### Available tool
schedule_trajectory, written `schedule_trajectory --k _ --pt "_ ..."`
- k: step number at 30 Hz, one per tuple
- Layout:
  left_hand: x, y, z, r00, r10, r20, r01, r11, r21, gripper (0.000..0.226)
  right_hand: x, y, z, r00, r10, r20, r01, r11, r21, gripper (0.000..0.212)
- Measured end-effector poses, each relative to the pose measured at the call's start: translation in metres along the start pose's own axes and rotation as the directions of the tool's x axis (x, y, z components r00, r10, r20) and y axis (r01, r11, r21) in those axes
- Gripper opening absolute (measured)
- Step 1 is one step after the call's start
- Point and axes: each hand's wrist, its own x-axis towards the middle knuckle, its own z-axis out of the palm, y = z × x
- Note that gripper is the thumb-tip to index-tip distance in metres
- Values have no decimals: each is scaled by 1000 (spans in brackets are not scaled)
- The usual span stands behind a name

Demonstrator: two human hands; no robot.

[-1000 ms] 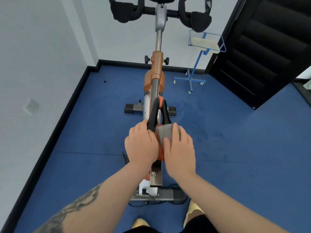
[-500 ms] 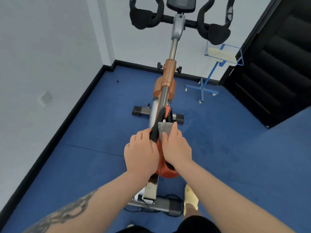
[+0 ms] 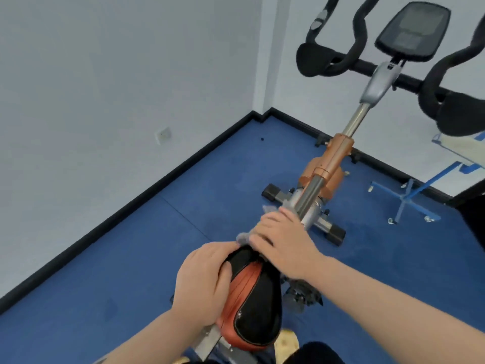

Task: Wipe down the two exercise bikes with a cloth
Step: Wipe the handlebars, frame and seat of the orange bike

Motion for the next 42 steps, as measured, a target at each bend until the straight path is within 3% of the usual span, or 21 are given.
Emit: schedule_trajectory --k 3,6,9,11,13,15,16,18,19,21,25,27,29,31,32,35,37,38,40,41,42 --pt "-8 4 8 979 -132 -156 143 988 65 38 3 23 -13 945 -244 217 220 967 129 38" --pt "-16 17 21 876 -385 -289 420 905 70 34 29 53 -27 904 -93 418 181 967 -178 30" --pt "-18 31 32 704 -593 -391 617 783 -77 23 26 20 -19 948 -60 312 175 918 -357 26" --pt "-18 37 36 597 -690 -409 680 706 -199 16 8 -15 -5 949 -198 246 241 958 -158 34" --pt "-22 45 39 517 -771 -371 713 628 -312 19 7 -20 -8 922 -332 196 329 943 49 43" --pt "-25 56 43 480 -817 -320 731 574 -369 35 18 4 -20 867 -390 311 378 920 100 46" --pt "-26 64 47 468 -830 -303 737 556 -384 43 23 20 -24 845 -387 369 399 916 47 47" --pt "-30 78 57 451 -836 -314 734 547 -402 56 31 42 -28 899 -253 359 301 950 -86 44" --pt "-33 84 61 429 -839 -335 730 540 -419 59 32 40 -28 931 -154 332 216 963 -161 40" --pt "-38 88 67 368 -852 -373 703 517 -488 57 31 12 -13 933 -142 332 234 937 -258 28" --pt "-44 91 76 265 -874 -408 607 480 -633 45 36 -58 15 907 -202 369 252 963 -91 31" --pt "-45 92 78 251 -872 -421 585 483 -651 45 30 -63 16 875 -335 350 327 941 82 35" --pt "-45 93 77 263 -865 -427 581 495 -646 46 19 -44 4 739 -576 350 529 817 228 44" --pt "-45 94 76 280 -861 -425 601 502 -622 45 22 -17 -10 630 -660 409 583 750 312 51" --pt "-44 94 75 282 -857 -431 613 507 -606 45 28 -12 -11 627 -636 450 554 770 318 50" --pt "-43 92 74 272 -853 -444 632 507 -586 48 45 -38 8 764 -340 548 275 940 200 43" --pt "-44 92 76 264 -852 -453 614 510 -602 48 33 -61 13 795 -386 468 340 922 183 44" --pt "-46 93 79 262 -850 -456 598 514 -615 47 22 -63 15 761 -527 378 492 849 193 45" --pt "-53 93 84 251 -871 -421 605 481 -635 52 16 -50 11 579 -753 314 706 655 269 47" --pt "-54 93 86 245 -887 -392 632 453 -629 58 25 -41 7 519 -786 336 711 615 341 45" --pt "-57 93 88 249 -898 -364 664 432 -610 63 36 -35 6 525 -762 379 648 647 403 43"
